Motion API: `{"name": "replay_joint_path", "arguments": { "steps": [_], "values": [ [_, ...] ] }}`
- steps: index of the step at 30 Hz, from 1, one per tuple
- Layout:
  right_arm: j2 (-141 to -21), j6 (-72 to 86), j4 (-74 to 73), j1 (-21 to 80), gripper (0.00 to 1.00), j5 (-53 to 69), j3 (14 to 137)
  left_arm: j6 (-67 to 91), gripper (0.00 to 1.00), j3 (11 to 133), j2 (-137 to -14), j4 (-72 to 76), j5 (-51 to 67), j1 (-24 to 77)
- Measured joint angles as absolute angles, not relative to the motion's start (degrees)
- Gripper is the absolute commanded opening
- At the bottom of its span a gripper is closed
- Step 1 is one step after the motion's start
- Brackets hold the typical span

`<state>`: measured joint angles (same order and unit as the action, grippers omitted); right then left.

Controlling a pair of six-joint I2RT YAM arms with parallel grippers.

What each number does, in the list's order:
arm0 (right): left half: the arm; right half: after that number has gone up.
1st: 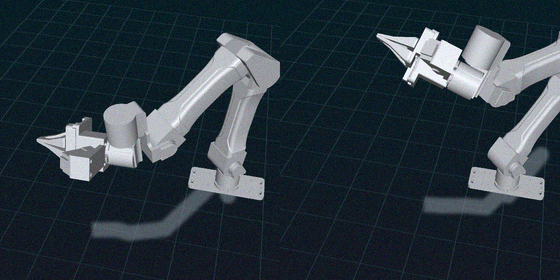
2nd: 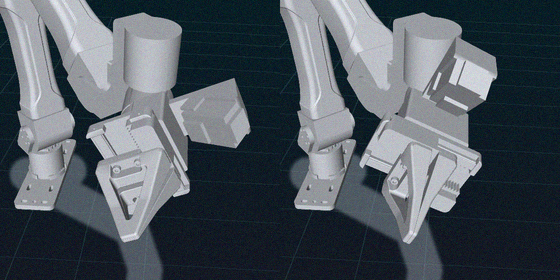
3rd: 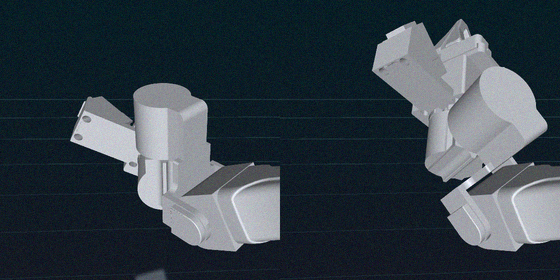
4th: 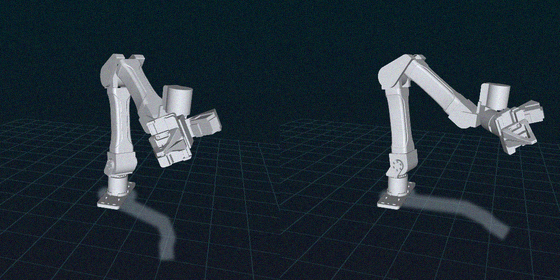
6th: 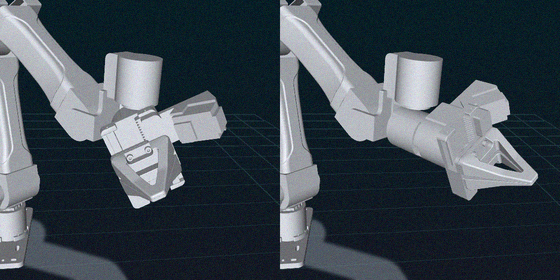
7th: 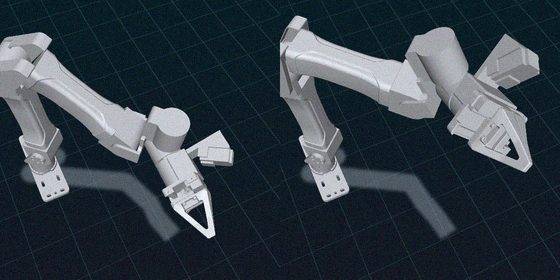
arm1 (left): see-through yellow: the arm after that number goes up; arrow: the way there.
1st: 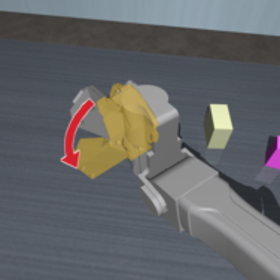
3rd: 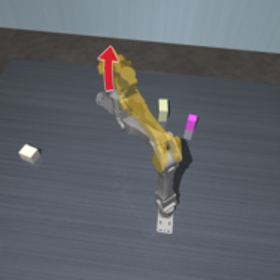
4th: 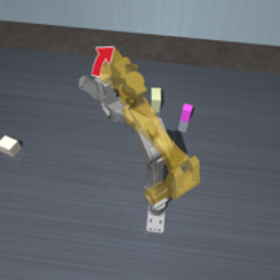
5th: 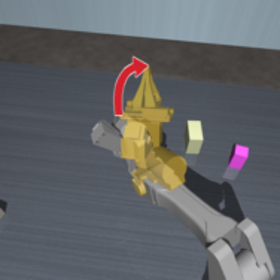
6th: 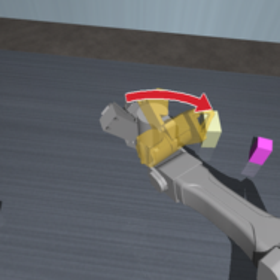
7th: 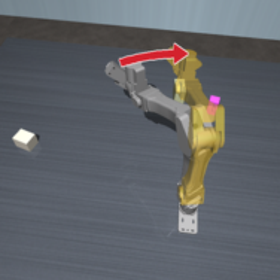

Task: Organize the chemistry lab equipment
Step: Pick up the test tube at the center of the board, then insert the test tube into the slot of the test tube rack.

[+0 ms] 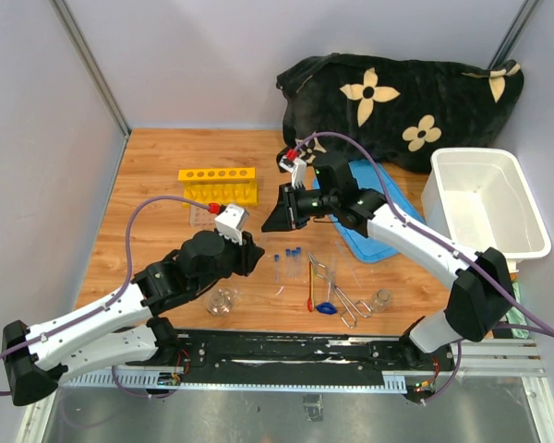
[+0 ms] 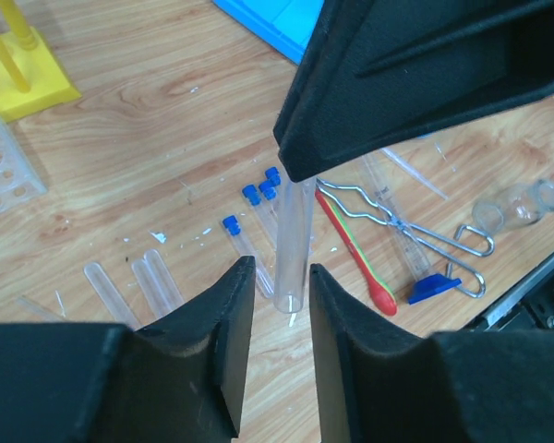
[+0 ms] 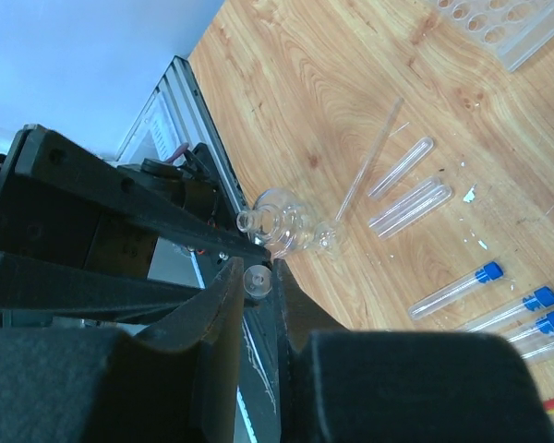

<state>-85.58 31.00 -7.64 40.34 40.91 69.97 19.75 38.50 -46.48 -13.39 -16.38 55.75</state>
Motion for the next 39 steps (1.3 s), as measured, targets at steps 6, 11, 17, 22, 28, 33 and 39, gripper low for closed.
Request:
{"name": "replay_joint_path", "arguments": {
  "steps": [6, 11, 17, 22, 28, 33, 39],
  "values": [
    [-88.60, 26.33, -12.51, 40.88, 0.01, 37.45, 75.44, 21.74, 0.79, 38.59, -46.04, -15.66, -20.99, 55.79],
    [-94.50, 20.18, -15.51, 40.88, 0.01, 31.31, 82.96, 22.83, 0.79, 38.81, -41.19, -18.57, -25.65, 55.81],
    [-105.36, 13.78, -16.51, 41.01, 0.01, 23.20, 91.46, 24.71, 0.77, 41.25, -39.66, -22.61, -30.48, 55.83],
    [-113.27, 8.01, -15.51, 42.44, 0.01, 14.76, 95.24, 26.11, 0.76, 42.46, -43.97, -26.06, -32.49, 55.57],
    [-117.75, 4.10, -12.62, 43.83, 0.01, 9.52, 97.54, 25.50, 0.73, 42.81, -45.69, -27.75, -29.23, 47.20],
    [-117.78, 2.48, -8.43, 43.83, 0.01, 7.01, 98.61, 23.09, 0.72, 44.14, -45.43, -26.92, -23.14, 36.95],
    [-117.78, 0.71, -2.61, 43.83, 0.01, 5.23, 99.00, 20.93, 0.71, 44.31, -50.28, -24.80, -16.56, 32.12]
  ]
}}
